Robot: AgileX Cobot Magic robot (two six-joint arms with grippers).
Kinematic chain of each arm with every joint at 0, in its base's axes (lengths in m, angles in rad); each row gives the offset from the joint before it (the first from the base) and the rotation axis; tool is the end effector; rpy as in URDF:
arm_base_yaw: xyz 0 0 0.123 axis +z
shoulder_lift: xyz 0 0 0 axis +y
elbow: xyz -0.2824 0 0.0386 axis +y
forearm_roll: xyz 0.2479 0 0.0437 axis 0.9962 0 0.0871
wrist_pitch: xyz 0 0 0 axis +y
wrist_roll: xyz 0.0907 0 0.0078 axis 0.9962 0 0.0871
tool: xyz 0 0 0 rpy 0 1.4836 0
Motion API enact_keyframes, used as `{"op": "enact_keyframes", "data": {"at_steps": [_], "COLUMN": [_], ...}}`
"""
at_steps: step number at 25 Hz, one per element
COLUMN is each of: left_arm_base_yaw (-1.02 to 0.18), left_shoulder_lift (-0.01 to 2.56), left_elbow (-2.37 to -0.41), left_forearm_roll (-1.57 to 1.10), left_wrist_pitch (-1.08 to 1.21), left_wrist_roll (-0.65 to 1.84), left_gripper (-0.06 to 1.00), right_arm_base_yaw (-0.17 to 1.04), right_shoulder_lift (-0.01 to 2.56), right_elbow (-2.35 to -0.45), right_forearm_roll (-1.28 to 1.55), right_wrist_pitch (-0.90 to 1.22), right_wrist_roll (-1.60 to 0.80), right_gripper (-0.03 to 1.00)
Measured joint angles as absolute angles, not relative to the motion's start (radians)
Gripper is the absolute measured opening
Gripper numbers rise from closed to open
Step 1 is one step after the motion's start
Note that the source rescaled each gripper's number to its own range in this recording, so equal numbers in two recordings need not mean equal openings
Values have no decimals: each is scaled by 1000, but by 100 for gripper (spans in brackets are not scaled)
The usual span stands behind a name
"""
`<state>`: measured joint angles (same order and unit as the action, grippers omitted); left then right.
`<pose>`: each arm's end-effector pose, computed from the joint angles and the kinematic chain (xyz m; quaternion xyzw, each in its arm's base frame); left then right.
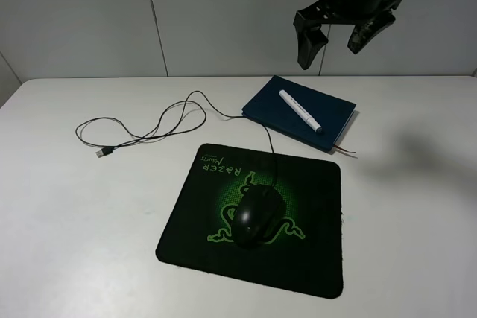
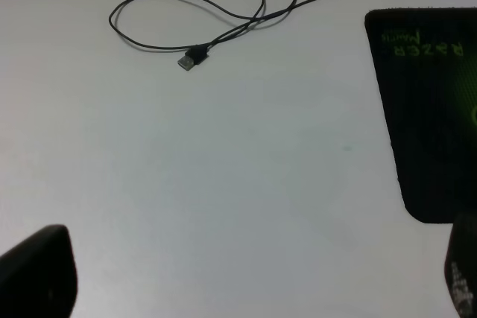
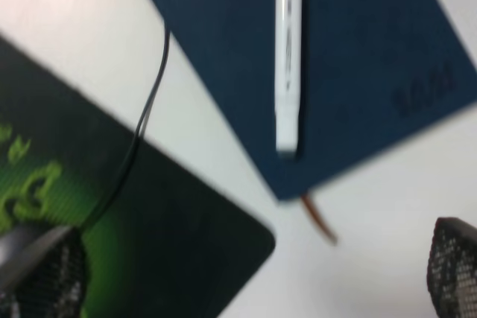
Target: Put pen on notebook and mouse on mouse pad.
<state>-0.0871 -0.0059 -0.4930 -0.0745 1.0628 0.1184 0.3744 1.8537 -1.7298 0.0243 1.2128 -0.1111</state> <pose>-0.0056 -0.0055 0.2752 0.0890 0.8488 -0.0291 0.5203 0.3677 0.1467 0.3097 -0.2349 0.9587 0.0328 0.1570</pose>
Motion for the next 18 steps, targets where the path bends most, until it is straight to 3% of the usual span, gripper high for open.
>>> {"op": "enact_keyframes", "data": {"at_steps": [8,18], "left_arm_base_yaw": [-87,-87], "left_shoulder_lift": [-6,-6], "left_elbow": [-493,-493], "left_forearm_roll": [-74,-74], "left_wrist_pitch": [1063,1063], "left_wrist_roll": [118,118], "left_gripper": [97,97], "right_arm_base_yaw": [374,374], "right_shoulder_lift": [1515,1094], "right_elbow": [-1406,-1140], "right_forearm_roll": [27,27], "right_wrist_pitch": [1213,1215], "right_wrist_roll": [-78,-49], "right_gripper": [100,100]}}
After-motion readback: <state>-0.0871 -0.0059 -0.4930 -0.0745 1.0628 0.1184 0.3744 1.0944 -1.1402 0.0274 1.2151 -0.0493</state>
